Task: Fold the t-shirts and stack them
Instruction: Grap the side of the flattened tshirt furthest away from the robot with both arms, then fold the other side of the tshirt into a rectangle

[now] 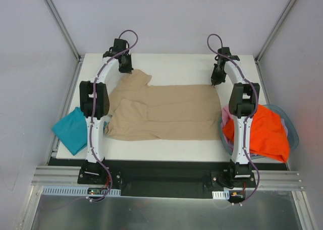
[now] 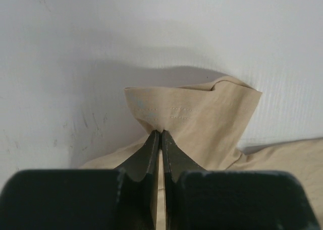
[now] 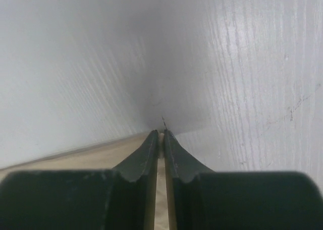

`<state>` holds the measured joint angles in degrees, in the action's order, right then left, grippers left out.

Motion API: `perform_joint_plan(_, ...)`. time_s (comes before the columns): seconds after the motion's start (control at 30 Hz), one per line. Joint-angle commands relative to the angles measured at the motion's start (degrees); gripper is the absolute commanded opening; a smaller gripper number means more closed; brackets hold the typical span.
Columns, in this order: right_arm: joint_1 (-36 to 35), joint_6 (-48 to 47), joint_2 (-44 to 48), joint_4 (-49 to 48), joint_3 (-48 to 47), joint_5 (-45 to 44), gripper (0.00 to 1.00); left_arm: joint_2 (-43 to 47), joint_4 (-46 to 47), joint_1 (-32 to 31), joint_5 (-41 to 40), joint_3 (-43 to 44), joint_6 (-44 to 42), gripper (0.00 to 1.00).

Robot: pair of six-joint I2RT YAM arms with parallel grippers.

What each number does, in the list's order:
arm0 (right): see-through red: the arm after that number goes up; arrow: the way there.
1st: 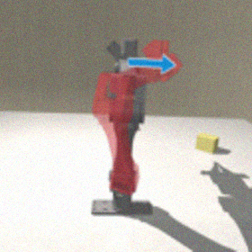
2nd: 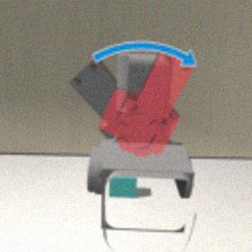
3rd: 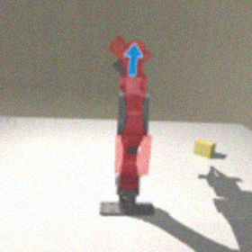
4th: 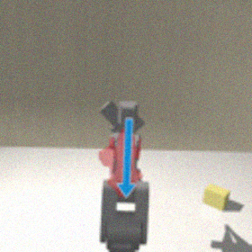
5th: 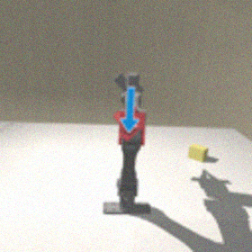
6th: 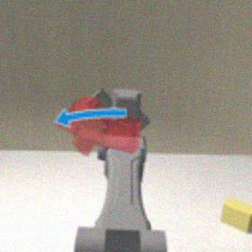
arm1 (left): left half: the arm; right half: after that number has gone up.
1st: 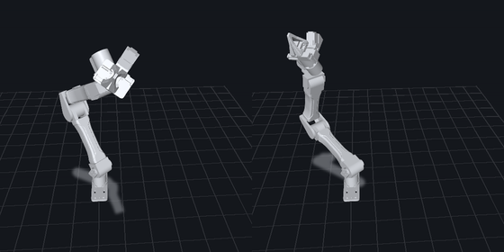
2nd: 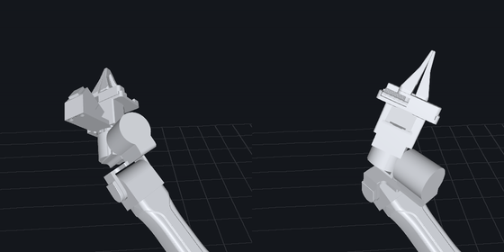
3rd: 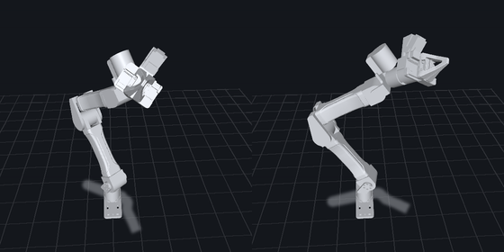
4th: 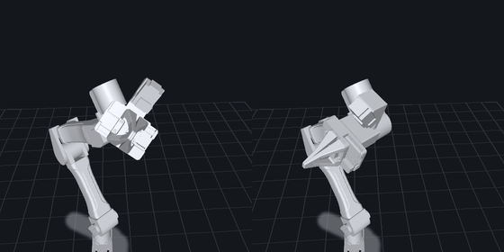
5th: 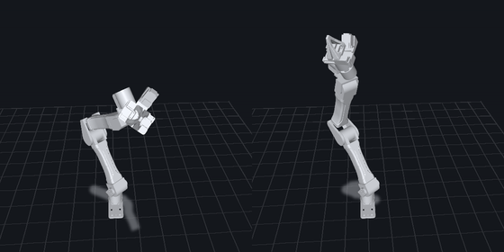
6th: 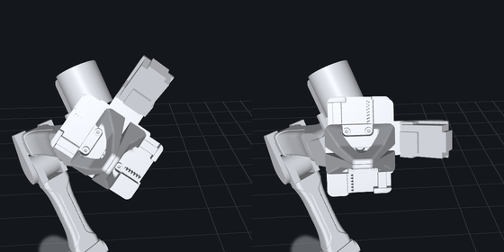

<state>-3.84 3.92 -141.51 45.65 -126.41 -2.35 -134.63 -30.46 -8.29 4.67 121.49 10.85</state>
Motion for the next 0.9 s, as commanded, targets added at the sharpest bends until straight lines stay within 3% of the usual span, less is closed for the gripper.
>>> perform_joint_plan(0.0,-0.6,-2.8,5.4,-2.7,2.6,1.8,0.11,8.5,1.2,-1.0,0.3,-2.9,-1.1,0.00)
perform_joint_plan(0.17,-1.2,-3.6,11.2,-5.3,8.2,7.5,0.09,12.7,3.1,-2.6,-2.7,-9.7,-1.4,0.00)
perform_joint_plan(0.47,-2.1,-6.2,20.8,-5.4,19.8,7.6,0.08,25.1,7.9,-4.9,-5.8,-26.7,1.0,0.00)
perform_joint_plan(0.87,-3.0,-7.1,31.5,-5.5,30.9,4.9,0.07,41.5,10.0,-8.0,-13.7,-42.5,2.6,0.00)
